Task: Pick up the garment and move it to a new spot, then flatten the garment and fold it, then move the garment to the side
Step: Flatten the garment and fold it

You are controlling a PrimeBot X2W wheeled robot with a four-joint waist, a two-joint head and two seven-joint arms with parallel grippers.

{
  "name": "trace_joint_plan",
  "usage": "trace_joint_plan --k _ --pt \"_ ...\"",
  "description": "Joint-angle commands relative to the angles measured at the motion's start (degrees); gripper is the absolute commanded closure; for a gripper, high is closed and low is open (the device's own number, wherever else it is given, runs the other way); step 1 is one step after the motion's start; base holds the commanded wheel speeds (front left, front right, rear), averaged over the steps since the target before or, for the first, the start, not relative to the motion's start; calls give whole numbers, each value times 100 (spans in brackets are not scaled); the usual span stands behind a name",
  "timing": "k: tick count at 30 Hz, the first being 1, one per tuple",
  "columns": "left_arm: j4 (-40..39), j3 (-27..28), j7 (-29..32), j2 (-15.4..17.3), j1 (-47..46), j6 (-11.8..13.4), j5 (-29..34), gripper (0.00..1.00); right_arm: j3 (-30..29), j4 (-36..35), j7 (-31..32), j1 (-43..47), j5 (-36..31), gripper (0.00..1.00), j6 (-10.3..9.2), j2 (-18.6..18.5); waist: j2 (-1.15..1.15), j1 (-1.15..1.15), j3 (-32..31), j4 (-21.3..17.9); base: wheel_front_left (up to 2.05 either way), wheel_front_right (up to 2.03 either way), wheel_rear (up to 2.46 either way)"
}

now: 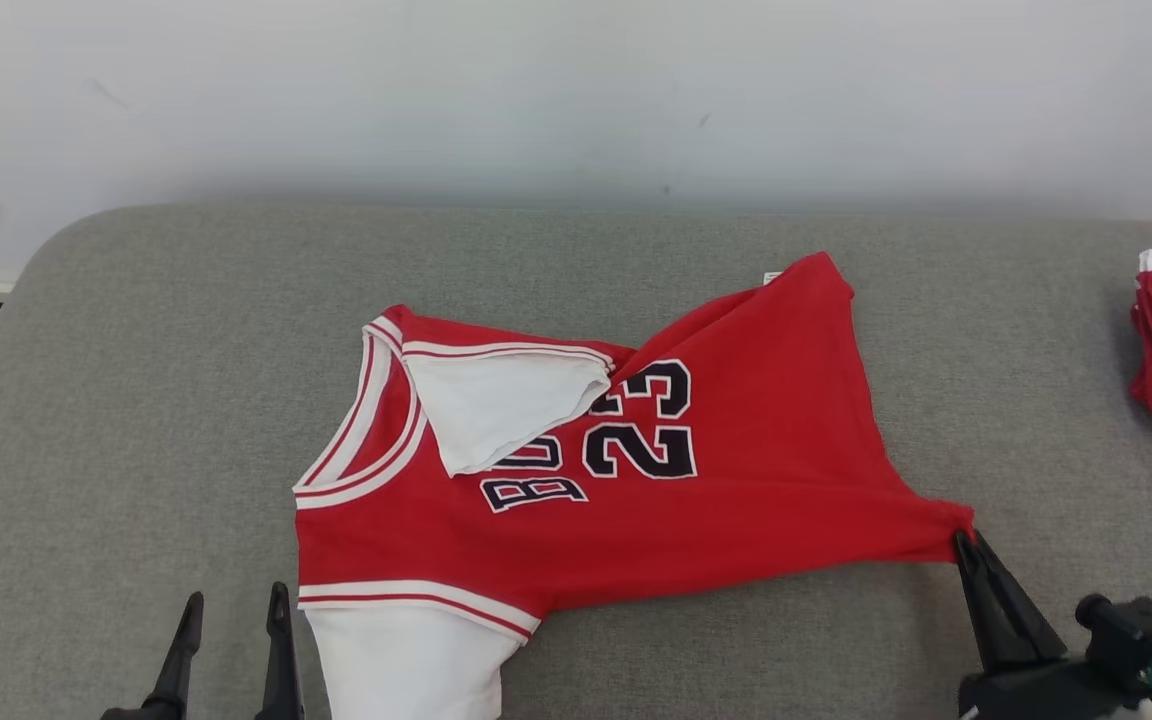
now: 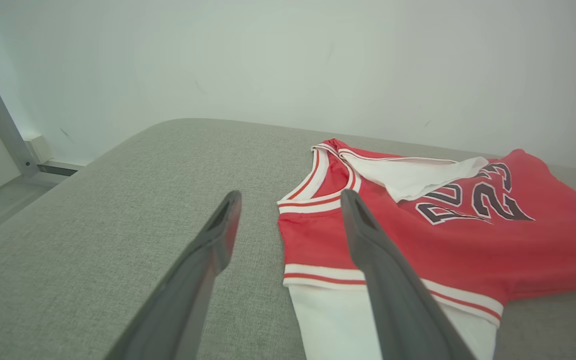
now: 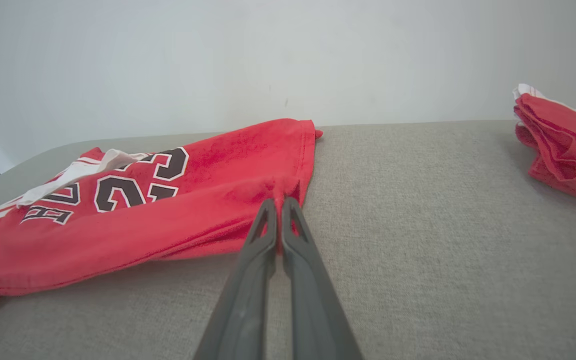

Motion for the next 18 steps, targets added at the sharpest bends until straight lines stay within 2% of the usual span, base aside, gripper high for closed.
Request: trace_joint_plan --k 1,7,8,9,18 --pt "-18 5 -17 -3 40 17 -32 0 40 -127 12 196 25 100 -15 -69 0 0 -1 -99 0 0 0" --pt "17 -15 -17 -1 7 18 -35 0 -10 -268 173 849 39 100 -15 -56 0 0 19 -176 0 0 0" --pt "29 -5 -17 -3 7 11 -33 0 -19 -231 176 903 31 19 -16 -54 0 0 20 -185 0 0 0" --pt "40 -1 -17 -4 8 3 -27 0 -19 -194 169 937 34 0 -16 -62 0 0 18 -190 0 0 0" --pt "44 44 -17 -3 167 -11 54 0 -240 -168 38 964 -134 0 -15 66 0 0 -127 -224 0 0 0"
